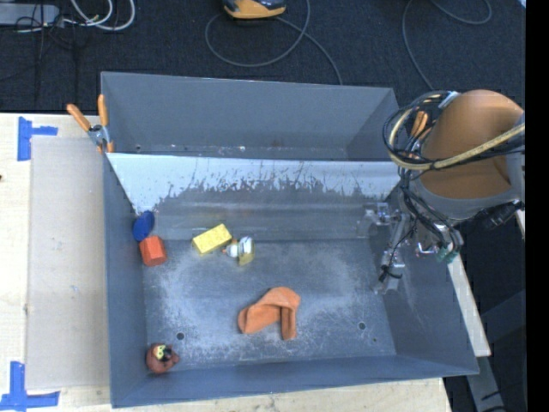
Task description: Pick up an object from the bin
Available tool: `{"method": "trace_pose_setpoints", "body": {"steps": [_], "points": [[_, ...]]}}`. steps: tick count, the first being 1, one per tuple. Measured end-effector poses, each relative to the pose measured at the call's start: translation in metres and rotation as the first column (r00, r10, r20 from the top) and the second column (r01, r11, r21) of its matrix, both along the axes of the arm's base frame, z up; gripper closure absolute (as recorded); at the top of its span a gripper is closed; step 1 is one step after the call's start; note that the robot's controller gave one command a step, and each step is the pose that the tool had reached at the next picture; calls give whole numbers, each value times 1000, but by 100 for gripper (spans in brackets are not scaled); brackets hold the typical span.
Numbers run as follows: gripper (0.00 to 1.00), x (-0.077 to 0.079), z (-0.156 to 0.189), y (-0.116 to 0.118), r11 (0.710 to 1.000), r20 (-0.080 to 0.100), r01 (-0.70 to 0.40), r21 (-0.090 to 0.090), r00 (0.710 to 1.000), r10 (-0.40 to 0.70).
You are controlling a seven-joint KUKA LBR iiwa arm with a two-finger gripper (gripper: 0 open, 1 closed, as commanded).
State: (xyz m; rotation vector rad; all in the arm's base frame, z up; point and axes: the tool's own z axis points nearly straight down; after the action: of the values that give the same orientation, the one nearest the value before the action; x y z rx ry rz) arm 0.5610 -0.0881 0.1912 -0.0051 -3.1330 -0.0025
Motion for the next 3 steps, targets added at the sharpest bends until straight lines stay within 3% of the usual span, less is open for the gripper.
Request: {"method": "trace_pose_setpoints", "body": {"steps": [2, 3], "points": [[0, 2, -2, 7, 1000, 15, 1, -3, 1000, -1], [0, 1, -20, 28, 995, 4, -103, 7, 995, 103]]}}
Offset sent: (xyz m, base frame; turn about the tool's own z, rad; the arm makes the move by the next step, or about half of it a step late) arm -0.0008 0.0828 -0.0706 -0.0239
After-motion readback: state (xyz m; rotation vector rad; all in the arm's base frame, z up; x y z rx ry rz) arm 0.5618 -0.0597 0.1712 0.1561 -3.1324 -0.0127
